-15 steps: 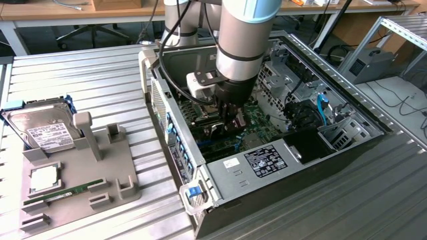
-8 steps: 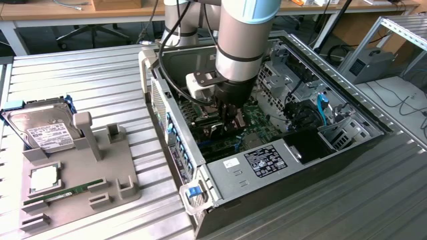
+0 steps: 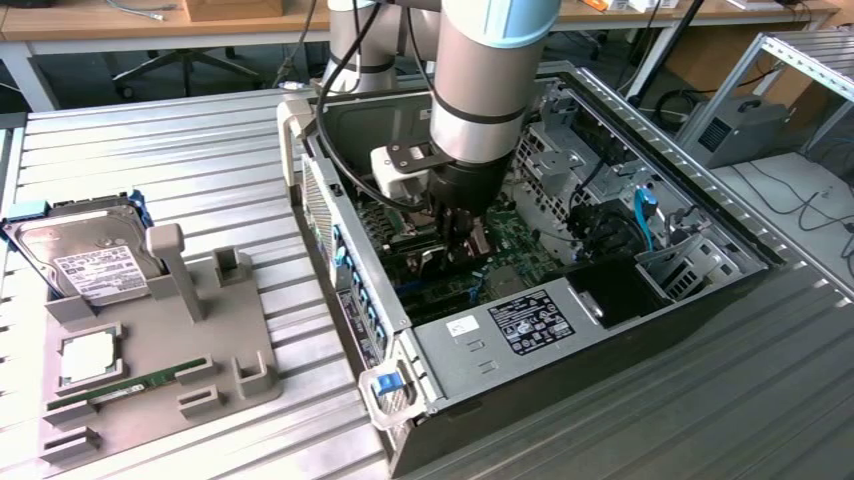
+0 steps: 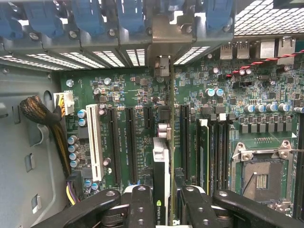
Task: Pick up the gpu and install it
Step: 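Insert the gpu into the slot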
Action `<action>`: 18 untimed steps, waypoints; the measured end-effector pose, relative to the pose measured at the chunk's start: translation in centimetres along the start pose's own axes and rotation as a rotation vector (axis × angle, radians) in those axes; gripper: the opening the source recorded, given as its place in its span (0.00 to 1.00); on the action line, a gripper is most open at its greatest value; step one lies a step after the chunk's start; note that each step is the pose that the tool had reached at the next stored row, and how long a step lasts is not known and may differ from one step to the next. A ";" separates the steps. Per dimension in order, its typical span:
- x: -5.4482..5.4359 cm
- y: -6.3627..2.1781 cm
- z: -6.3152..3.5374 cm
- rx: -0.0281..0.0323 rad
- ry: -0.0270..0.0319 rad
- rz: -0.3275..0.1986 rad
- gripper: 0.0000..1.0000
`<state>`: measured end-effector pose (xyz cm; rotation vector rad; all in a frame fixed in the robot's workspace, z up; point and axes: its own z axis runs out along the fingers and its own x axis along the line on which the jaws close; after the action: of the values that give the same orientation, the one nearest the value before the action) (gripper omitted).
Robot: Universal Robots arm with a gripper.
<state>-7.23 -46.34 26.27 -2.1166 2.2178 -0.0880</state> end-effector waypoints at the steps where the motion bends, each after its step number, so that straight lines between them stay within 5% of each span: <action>1: 0.0 0.00 0.00 0.0000 0.0000 0.000 0.27; 16: 0.0 0.00 -0.10 0.0000 -0.0010 0.000 0.27; 18: 0.0 -0.01 -0.11 -0.0006 -0.0106 0.001 0.27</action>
<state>-7.24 -46.35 26.38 -2.1115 2.2130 -0.0760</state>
